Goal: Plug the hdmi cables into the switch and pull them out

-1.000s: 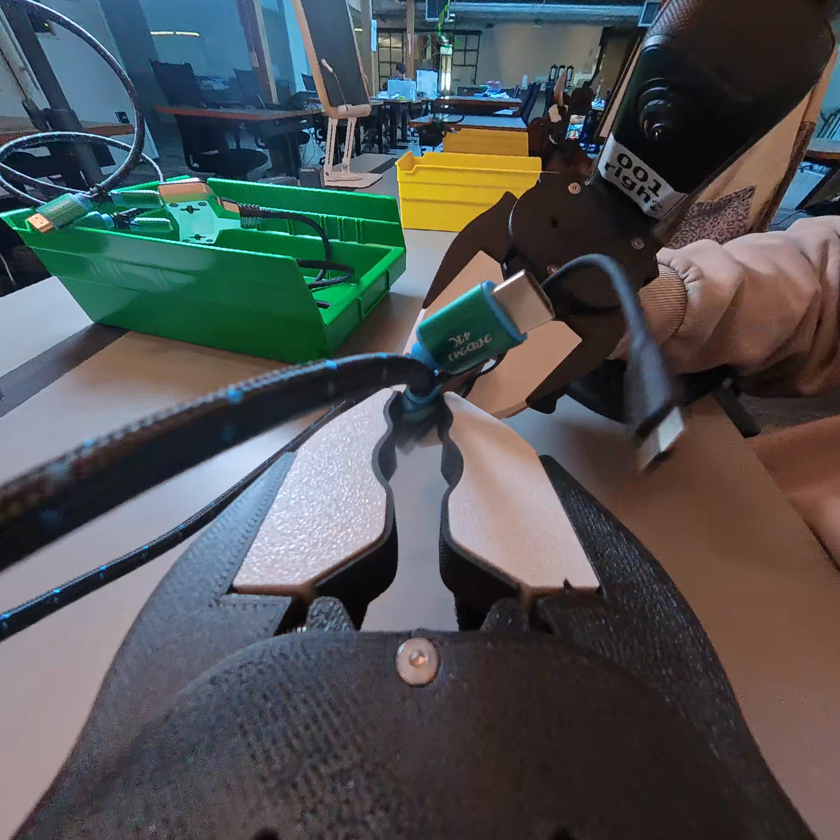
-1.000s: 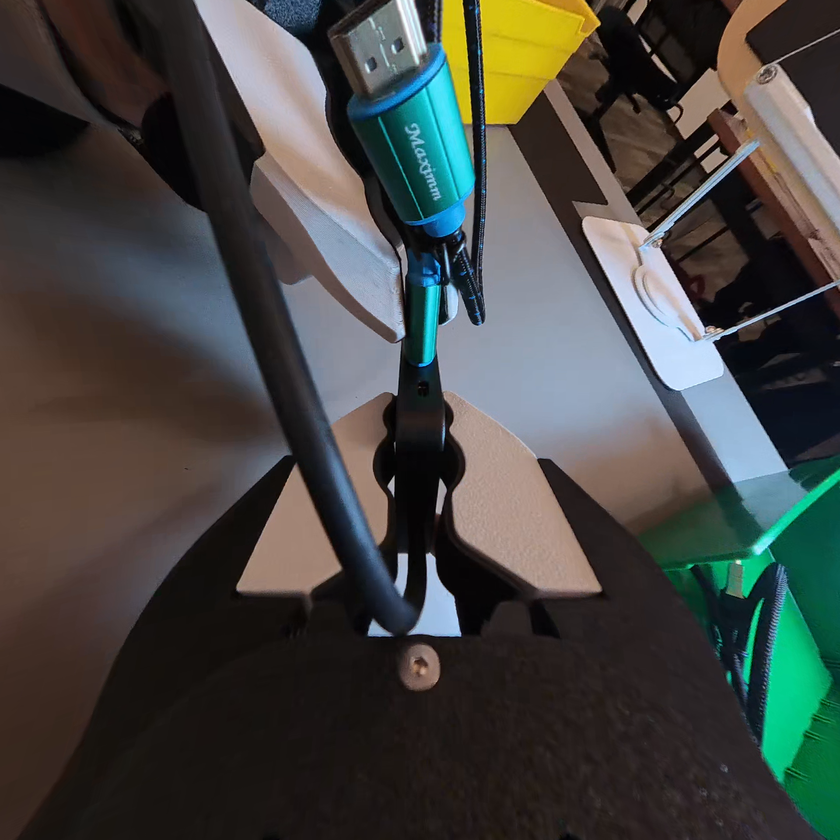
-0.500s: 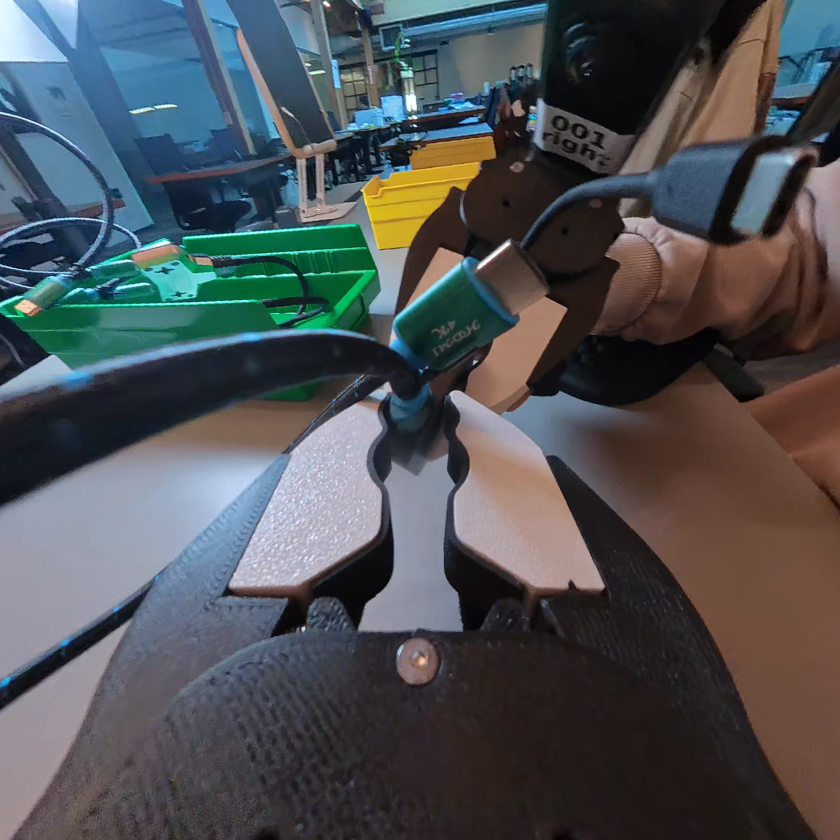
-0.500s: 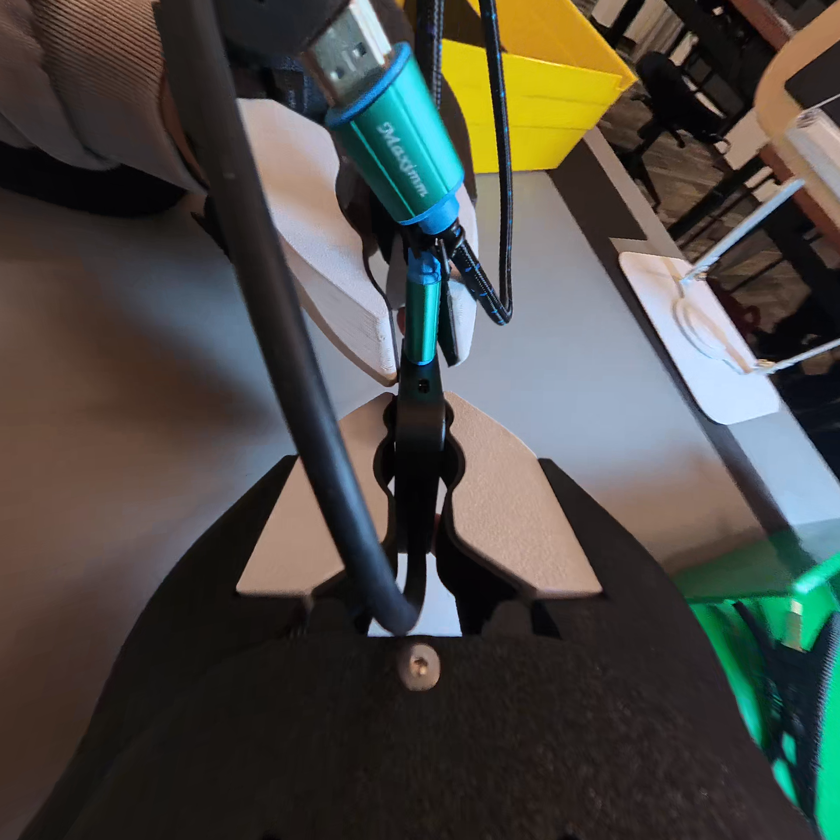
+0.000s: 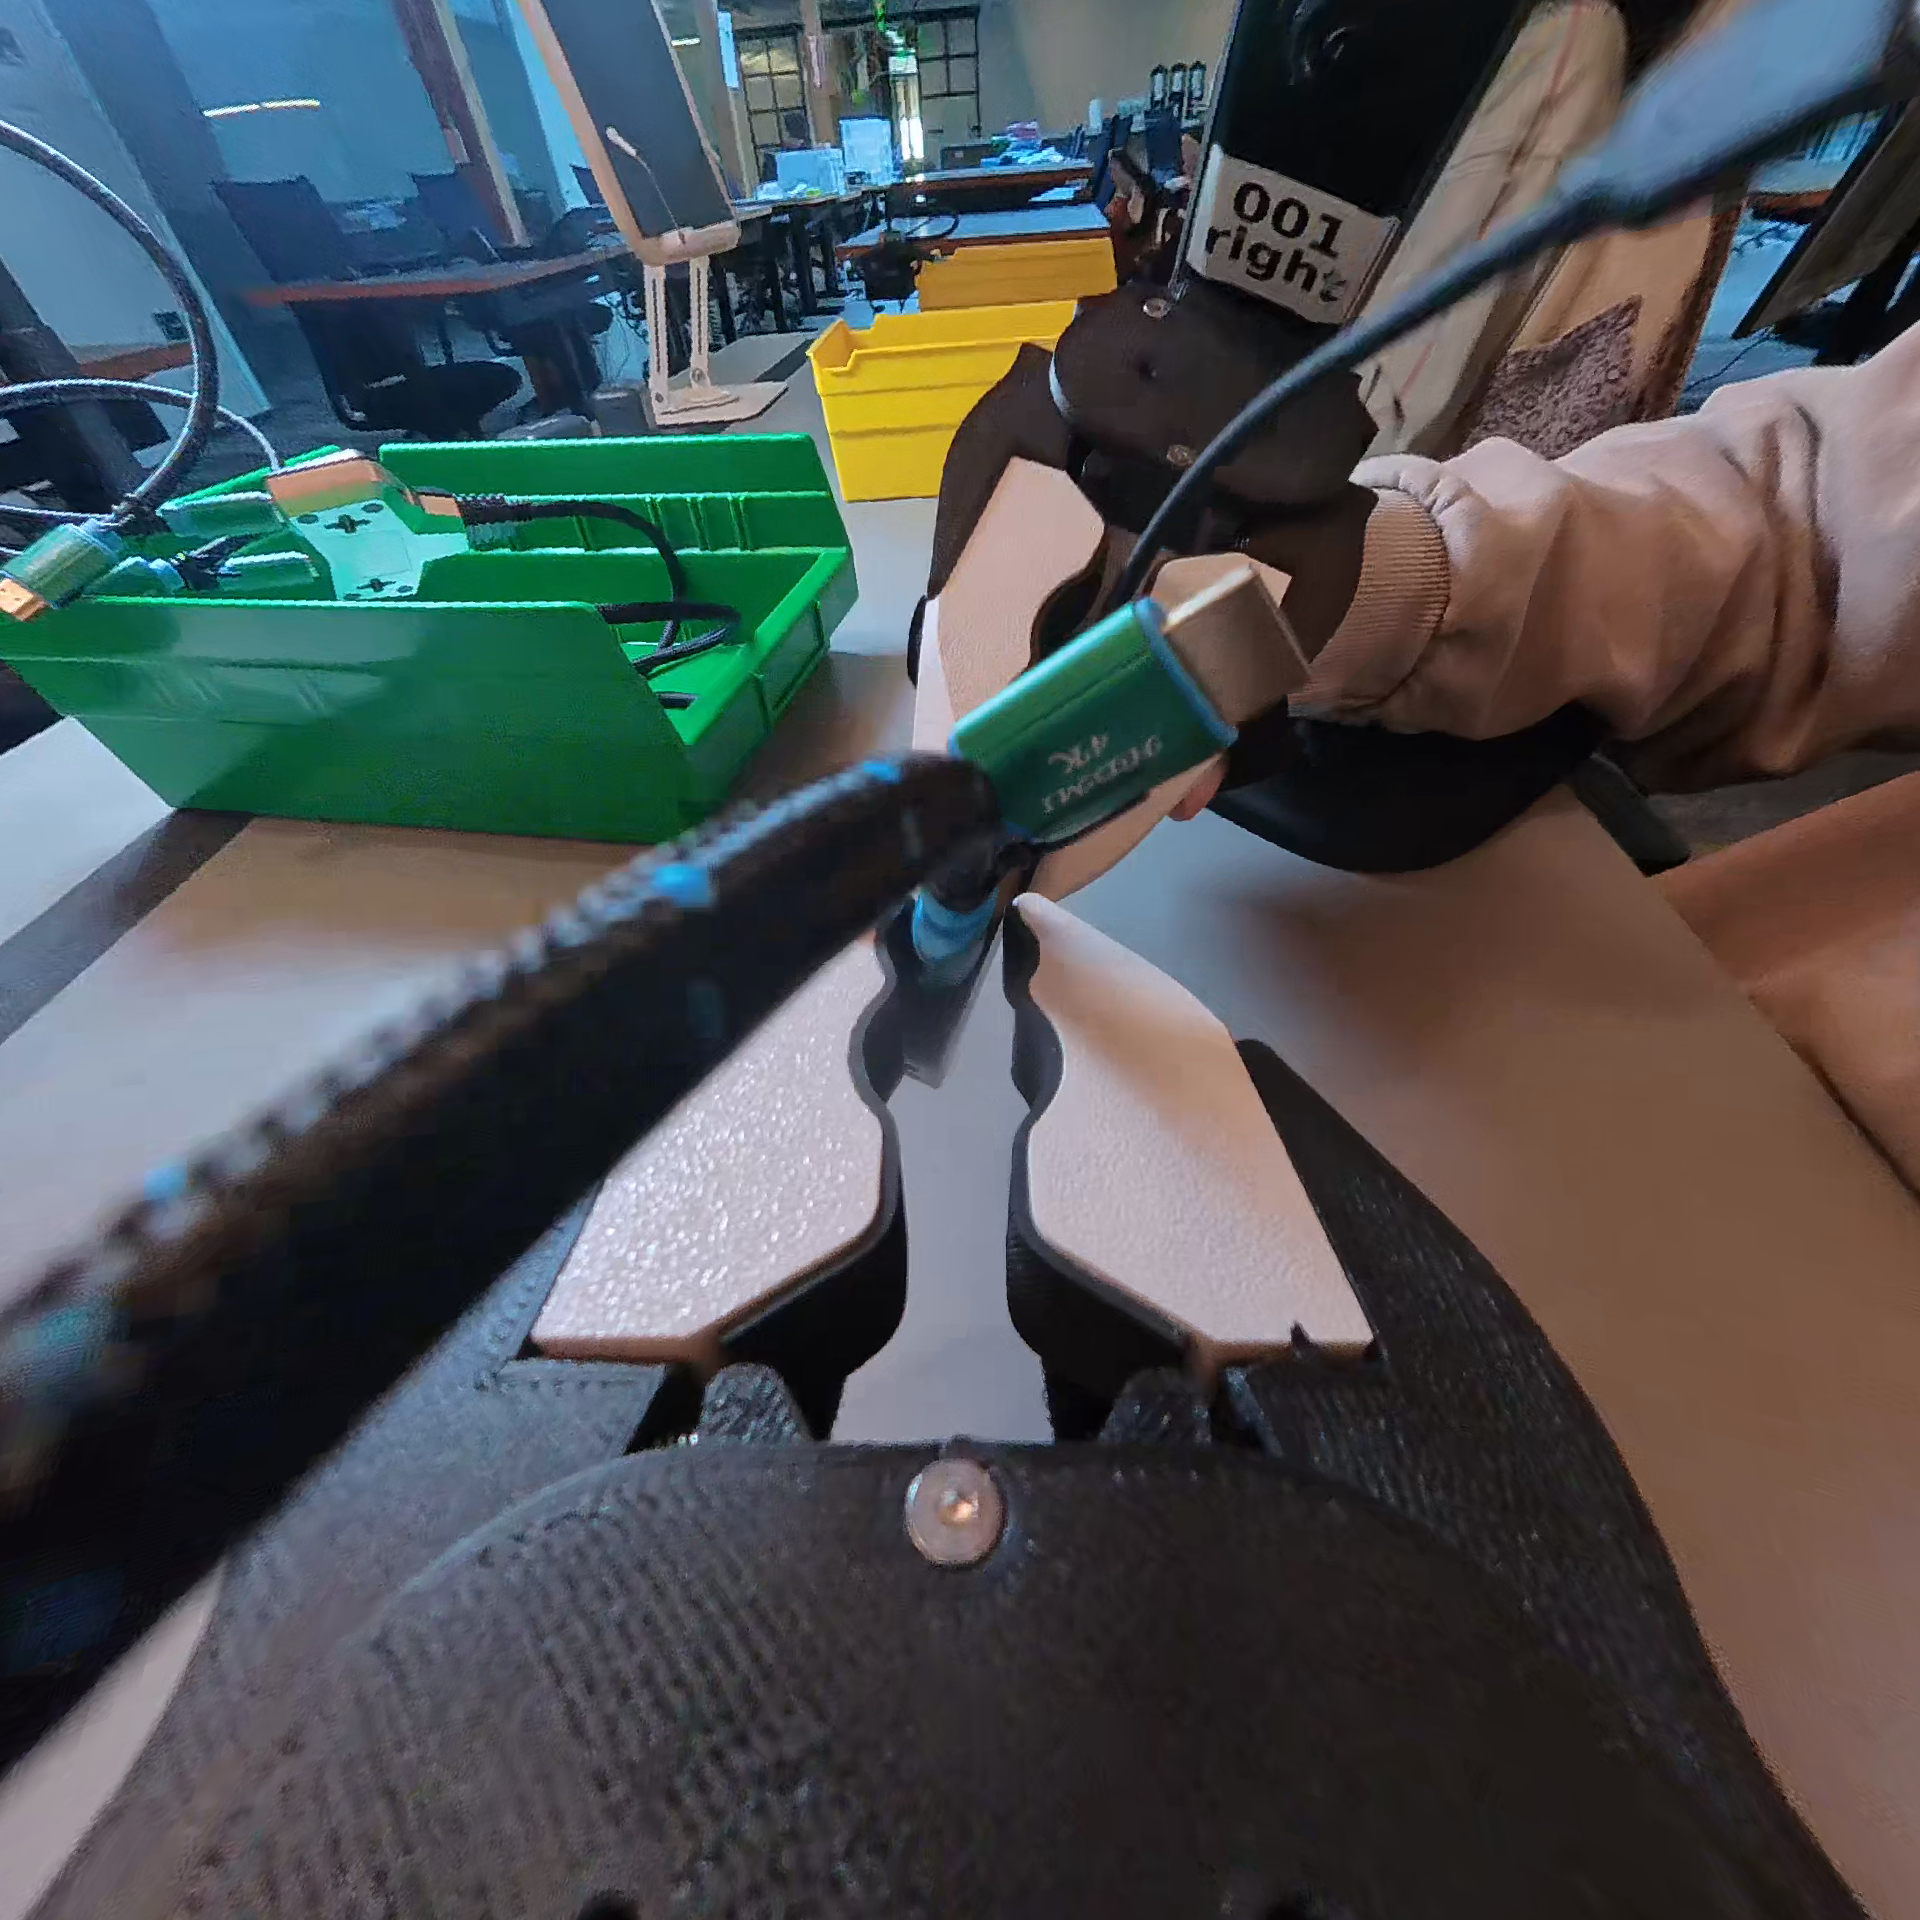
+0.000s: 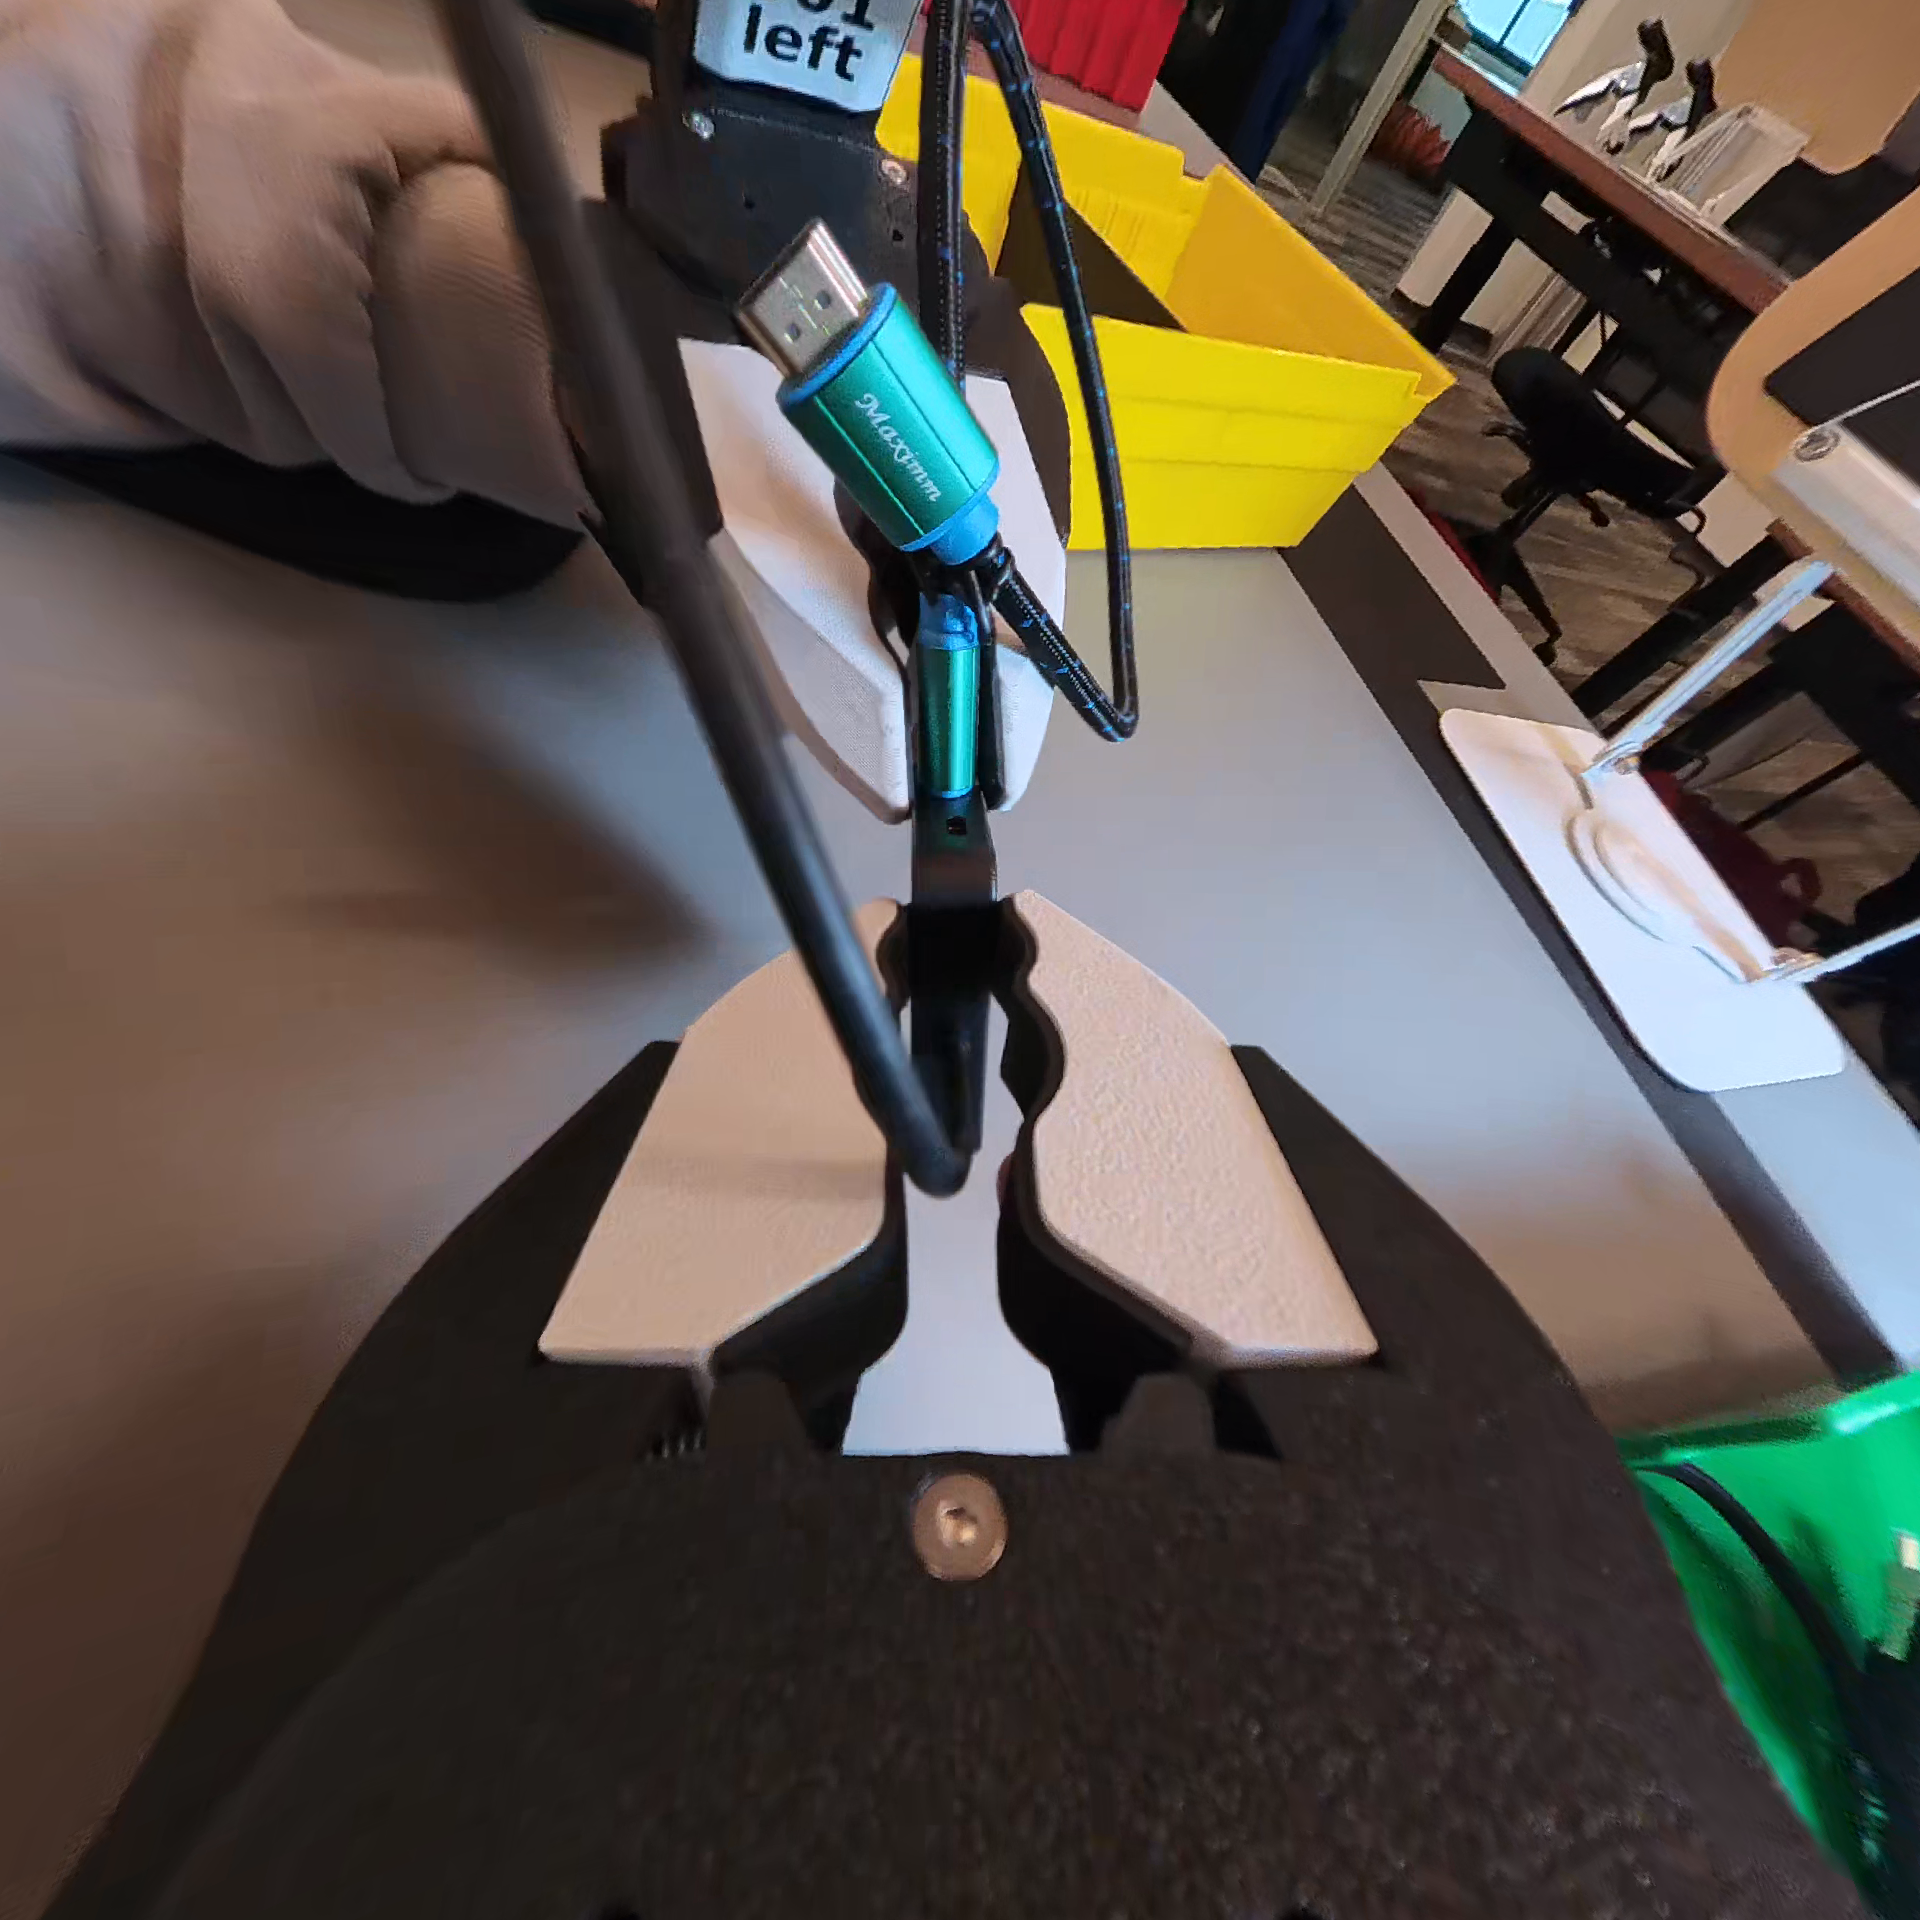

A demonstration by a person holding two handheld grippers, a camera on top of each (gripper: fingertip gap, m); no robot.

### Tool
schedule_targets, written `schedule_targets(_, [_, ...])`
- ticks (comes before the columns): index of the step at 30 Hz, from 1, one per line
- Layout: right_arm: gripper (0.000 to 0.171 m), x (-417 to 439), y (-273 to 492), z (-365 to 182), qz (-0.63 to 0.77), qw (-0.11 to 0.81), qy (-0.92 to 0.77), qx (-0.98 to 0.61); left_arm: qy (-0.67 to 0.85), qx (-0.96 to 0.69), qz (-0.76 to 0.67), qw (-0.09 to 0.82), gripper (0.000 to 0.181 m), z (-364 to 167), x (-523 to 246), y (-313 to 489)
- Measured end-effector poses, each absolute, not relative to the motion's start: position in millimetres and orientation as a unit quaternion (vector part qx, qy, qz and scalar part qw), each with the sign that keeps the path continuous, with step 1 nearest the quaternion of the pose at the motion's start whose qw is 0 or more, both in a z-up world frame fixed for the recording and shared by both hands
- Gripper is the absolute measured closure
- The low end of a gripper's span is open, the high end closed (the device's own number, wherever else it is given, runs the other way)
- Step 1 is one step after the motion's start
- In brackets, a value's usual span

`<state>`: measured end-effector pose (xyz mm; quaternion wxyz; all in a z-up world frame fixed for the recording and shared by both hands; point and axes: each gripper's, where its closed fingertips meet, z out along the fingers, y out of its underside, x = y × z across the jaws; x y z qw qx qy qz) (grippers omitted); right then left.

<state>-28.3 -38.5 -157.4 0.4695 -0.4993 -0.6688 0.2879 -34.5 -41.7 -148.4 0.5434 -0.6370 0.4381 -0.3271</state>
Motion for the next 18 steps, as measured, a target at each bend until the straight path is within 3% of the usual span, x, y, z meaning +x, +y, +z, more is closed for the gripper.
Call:
schedule_targets(5, [0.157, -17.2, -23.3, -134.4, 0.229, 0.516, -0.666, -0.488, 0.406, -0.632, -0.338, 0.567, 0.153, -133.7, -34.8, -39.7])
schedule_targets(11, [0.157, 40.8, 64.8, -52.8, 0.147, 0.61, -0.559, -0.541, 0.388, -0.652, -0.314, 0.571, 0.154, -134.9, -51.5, -34.2])
schedule_targets(15, [0.157, 102.2, 152.1, -18.1, -0.039, 0.633, -0.463, -0.619, 0.388, -0.659, -0.302, 0.569, 0.155, -139.0, -56.0, -33.3])
schedule_targets(18, [0.157, 142.1, 209.3, -32.6, -0.221, 0.565, -0.437, -0.664, 0.393, -0.659, -0.292, 0.571, 0.156, -140.5, -55.6, -33.5])
